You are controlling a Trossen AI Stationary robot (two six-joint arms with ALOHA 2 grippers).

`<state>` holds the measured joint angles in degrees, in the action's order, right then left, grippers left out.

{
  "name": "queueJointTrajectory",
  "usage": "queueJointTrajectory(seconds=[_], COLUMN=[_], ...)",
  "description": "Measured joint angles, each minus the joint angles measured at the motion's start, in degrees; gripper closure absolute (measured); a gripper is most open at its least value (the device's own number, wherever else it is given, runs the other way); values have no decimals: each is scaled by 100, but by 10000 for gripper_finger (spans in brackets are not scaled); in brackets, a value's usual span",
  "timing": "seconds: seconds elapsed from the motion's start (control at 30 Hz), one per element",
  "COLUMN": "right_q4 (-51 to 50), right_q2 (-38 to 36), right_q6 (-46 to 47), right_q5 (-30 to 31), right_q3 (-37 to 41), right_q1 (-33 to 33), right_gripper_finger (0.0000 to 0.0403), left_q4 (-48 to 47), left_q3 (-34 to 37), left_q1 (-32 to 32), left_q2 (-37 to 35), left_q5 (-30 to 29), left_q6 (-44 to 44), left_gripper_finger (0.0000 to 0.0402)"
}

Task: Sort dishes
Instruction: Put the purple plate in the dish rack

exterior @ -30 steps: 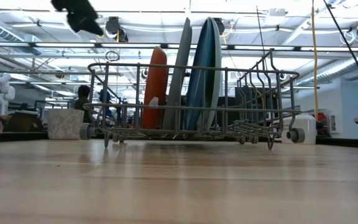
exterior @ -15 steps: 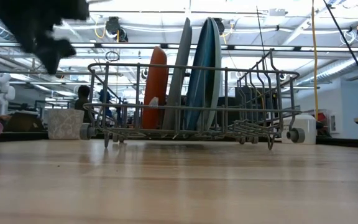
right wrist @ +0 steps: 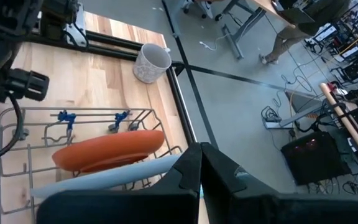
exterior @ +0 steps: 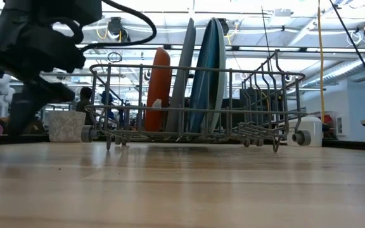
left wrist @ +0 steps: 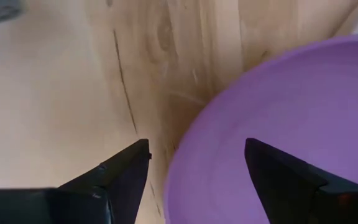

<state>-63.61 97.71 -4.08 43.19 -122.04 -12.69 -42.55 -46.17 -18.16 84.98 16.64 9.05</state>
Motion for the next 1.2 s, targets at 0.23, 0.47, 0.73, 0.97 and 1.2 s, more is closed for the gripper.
queueJointTrajectory(seconds=[0.23, 0.47, 0.73, 0.97, 1.2], right_q4=[-6, -31, -42, -50, -53], right_q2=[0, 0, 1, 2, 2], right_q6=[12, 22, 25, 24, 22], right_q5=[1, 12, 32, 32, 30], right_q3=[0, 0, 0, 0, 0], right_q1=[-101, -122, -123, -124, -124], right_gripper_finger=[403, 403, 403, 403, 403], left_q4=[314, 283, 217, -584, -1671], left_q3=[-1, -33, -29, -97, -543], left_q1=[-79, -91, -78, 91, 121], left_q2=[556, 861, 855, 838, 471], left_q5=[-23, -202, -552, -567, -1625], left_q6=[-380, -668, -869, -984, -982], left_gripper_finger=[141, 198, 346, 389, 398])
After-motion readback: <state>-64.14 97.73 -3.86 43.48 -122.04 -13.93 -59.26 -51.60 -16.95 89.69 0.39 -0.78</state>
